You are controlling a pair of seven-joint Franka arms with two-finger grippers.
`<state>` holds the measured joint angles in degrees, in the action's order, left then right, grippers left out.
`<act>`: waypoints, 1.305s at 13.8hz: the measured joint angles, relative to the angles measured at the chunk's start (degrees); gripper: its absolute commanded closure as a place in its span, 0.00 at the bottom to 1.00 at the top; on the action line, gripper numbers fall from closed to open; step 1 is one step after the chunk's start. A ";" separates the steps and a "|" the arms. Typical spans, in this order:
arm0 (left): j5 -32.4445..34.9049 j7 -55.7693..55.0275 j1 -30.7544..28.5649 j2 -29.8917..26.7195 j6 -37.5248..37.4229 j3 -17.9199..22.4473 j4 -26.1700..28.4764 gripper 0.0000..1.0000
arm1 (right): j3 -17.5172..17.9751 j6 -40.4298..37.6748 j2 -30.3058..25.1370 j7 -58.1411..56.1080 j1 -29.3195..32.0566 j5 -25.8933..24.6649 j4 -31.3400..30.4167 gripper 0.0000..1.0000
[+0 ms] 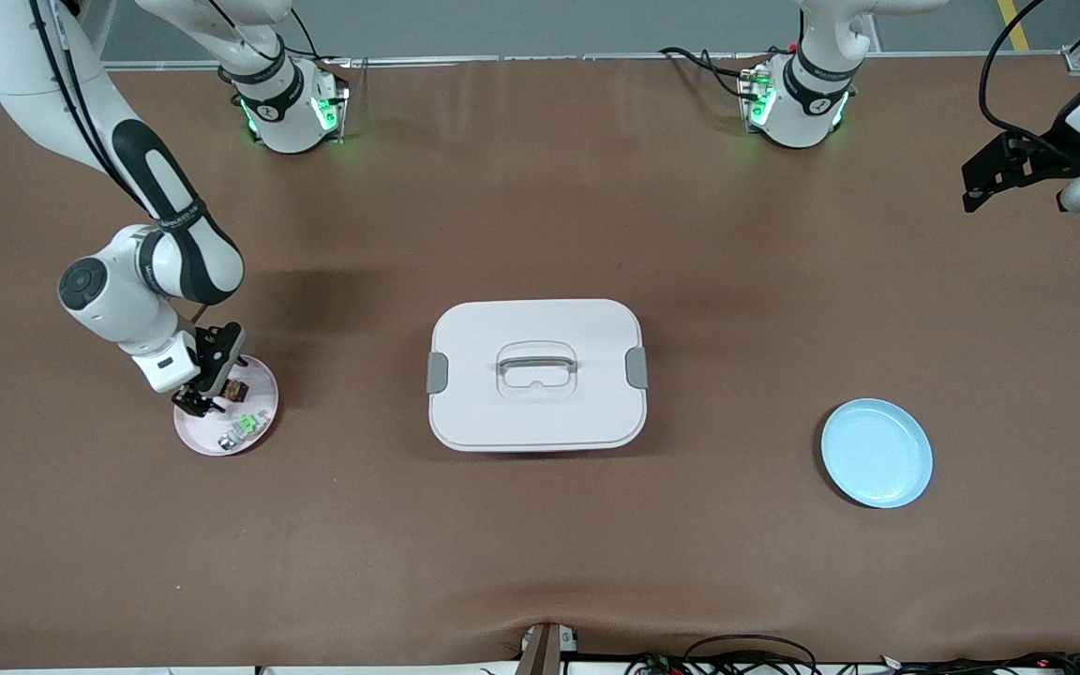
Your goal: Transfer orange switch to right arm and place
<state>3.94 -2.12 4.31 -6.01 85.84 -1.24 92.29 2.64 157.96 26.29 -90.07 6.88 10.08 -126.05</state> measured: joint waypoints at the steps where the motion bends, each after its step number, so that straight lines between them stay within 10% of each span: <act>1: 0.00 0.00 0.00 0.04 0.00 0.00 0.01 0.00 | -0.02 -2.51 -0.05 0.06 0.00 0.01 1.48 0.00; 18: -1.04 0.00 0.08 0.89 -0.10 -0.23 0.29 0.00 | 0.01 -48.73 -2.40 35.78 -2.01 -5.69 32.97 0.00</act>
<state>2.90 -2.12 4.39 -5.11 85.74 -1.47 92.59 2.65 109.24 23.89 -54.30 4.86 4.39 -93.08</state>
